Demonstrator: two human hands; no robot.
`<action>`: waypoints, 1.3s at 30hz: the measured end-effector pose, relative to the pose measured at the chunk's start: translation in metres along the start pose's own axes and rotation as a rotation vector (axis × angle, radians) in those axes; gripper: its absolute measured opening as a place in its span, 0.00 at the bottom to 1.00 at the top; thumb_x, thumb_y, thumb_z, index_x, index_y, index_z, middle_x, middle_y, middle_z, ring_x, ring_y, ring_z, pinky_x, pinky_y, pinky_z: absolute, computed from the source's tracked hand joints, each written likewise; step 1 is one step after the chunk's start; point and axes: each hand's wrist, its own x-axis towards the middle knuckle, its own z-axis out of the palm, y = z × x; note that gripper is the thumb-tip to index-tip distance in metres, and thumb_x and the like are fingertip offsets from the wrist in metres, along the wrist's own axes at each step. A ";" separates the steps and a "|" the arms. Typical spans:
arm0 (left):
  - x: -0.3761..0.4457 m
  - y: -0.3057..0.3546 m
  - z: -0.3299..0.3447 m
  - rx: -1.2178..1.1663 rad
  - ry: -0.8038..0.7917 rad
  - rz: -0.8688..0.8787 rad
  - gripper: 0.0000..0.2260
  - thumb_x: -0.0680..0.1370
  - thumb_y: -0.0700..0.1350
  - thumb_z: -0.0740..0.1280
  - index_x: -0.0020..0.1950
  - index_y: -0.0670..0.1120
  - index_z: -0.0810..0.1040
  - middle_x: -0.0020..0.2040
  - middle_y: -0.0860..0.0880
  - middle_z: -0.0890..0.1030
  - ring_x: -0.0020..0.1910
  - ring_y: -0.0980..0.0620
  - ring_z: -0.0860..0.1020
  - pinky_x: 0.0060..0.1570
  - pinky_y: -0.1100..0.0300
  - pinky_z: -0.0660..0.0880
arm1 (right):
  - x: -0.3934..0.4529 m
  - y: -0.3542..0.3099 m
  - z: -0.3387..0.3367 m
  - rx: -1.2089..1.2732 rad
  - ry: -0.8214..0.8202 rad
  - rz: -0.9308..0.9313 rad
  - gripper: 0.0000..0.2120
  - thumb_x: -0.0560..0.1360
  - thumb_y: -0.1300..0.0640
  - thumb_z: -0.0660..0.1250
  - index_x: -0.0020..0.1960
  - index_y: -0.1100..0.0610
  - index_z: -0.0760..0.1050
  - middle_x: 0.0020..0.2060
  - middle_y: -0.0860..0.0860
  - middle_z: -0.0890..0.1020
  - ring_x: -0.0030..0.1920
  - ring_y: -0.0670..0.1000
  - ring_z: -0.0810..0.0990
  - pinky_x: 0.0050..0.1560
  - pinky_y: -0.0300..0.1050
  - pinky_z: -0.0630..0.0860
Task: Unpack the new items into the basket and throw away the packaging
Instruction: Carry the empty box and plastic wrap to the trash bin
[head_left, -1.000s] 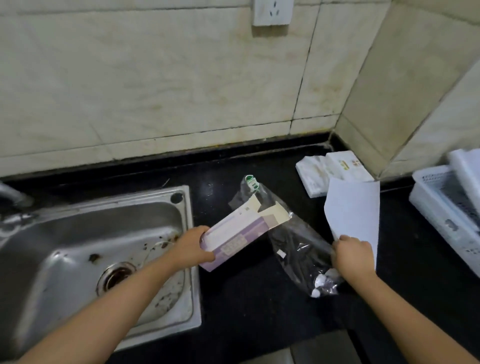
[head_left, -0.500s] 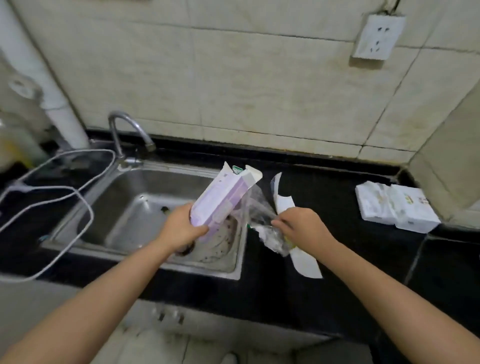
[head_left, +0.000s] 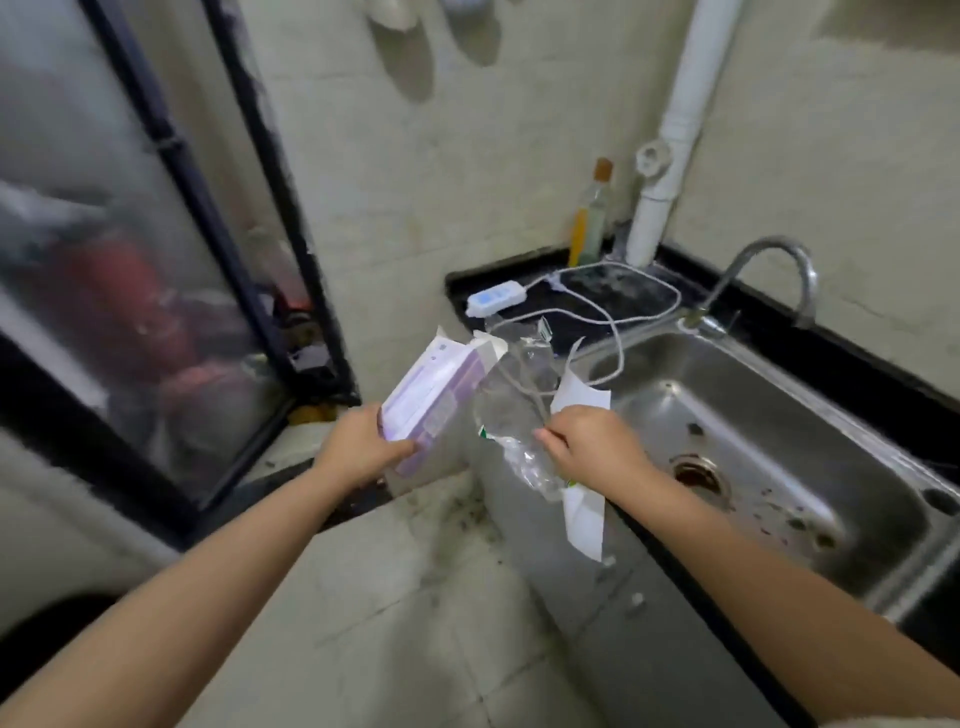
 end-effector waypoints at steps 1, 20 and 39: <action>0.001 -0.026 -0.017 -0.014 0.037 -0.042 0.18 0.69 0.48 0.73 0.54 0.39 0.77 0.52 0.39 0.81 0.50 0.40 0.78 0.41 0.59 0.67 | 0.020 -0.024 0.008 0.004 -0.015 -0.052 0.18 0.79 0.52 0.56 0.43 0.64 0.76 0.43 0.60 0.81 0.46 0.59 0.78 0.41 0.48 0.70; -0.053 -0.474 -0.211 -0.085 0.091 -0.925 0.24 0.71 0.55 0.70 0.59 0.38 0.75 0.58 0.40 0.80 0.56 0.42 0.78 0.49 0.56 0.73 | 0.250 -0.472 0.228 0.153 -0.618 -0.431 0.09 0.74 0.60 0.61 0.45 0.65 0.77 0.45 0.62 0.82 0.45 0.59 0.79 0.44 0.47 0.75; -0.074 -0.669 -0.186 -0.764 0.203 -1.605 0.31 0.74 0.55 0.67 0.69 0.36 0.67 0.68 0.39 0.73 0.64 0.41 0.74 0.59 0.56 0.72 | 0.300 -0.698 0.439 -0.018 -1.222 -0.466 0.11 0.73 0.67 0.59 0.34 0.57 0.67 0.35 0.51 0.72 0.38 0.50 0.71 0.44 0.45 0.69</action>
